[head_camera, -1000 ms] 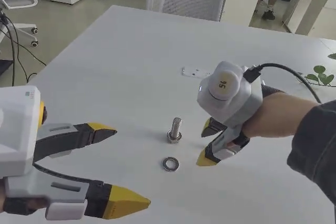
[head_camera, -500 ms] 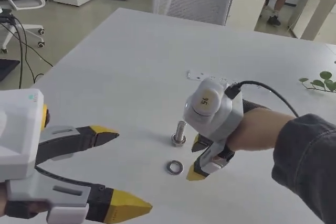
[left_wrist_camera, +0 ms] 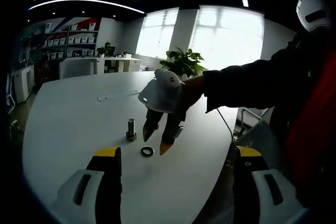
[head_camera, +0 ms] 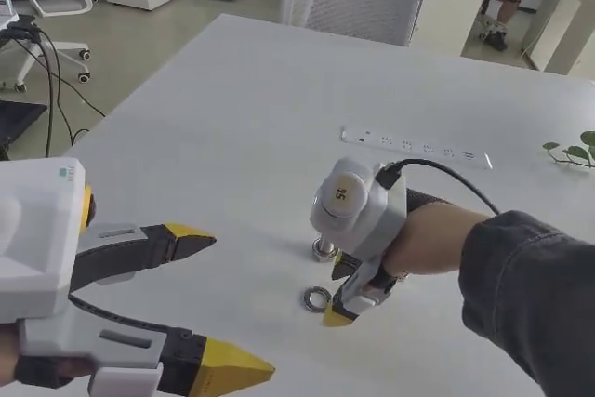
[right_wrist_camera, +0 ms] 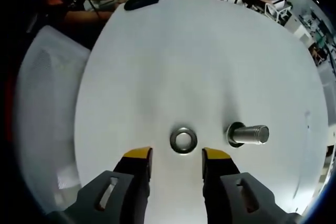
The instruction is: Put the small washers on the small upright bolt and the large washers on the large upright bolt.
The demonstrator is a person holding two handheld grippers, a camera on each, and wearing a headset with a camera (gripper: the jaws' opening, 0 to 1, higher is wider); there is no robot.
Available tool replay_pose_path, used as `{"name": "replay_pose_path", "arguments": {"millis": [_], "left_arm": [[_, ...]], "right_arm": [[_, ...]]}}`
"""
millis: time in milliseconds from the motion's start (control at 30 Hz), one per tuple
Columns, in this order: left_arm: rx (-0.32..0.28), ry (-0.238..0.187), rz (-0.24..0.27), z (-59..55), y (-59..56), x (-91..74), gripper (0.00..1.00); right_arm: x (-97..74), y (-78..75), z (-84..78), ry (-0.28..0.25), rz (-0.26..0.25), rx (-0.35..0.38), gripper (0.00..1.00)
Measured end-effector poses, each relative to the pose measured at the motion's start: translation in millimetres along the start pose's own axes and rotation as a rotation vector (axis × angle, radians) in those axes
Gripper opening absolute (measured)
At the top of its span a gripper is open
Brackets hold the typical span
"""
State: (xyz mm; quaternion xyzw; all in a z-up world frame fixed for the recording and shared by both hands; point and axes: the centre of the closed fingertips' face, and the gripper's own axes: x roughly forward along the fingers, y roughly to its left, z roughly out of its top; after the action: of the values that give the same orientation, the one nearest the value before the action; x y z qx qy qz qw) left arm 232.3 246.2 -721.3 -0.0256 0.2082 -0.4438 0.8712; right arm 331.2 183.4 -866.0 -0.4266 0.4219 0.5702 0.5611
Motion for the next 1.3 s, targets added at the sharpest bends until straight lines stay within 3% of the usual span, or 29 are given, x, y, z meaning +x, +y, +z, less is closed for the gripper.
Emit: {"name": "replay_pose_path", "arguments": {"millis": [367, 1300], "left_arm": [[-0.006, 0.001, 0.010, -1.3, 0.9, -4.4, 0.88], [-0.009, 0.010, 0.007, 0.8, 5.1, -1.0, 0.88]], "right_arm": [[11.6, -0.7, 4.8, 0.010, 0.001, -0.013, 0.37], [15.2, -6.5, 5.4, 0.006, -0.005, -0.028, 0.25]]}}
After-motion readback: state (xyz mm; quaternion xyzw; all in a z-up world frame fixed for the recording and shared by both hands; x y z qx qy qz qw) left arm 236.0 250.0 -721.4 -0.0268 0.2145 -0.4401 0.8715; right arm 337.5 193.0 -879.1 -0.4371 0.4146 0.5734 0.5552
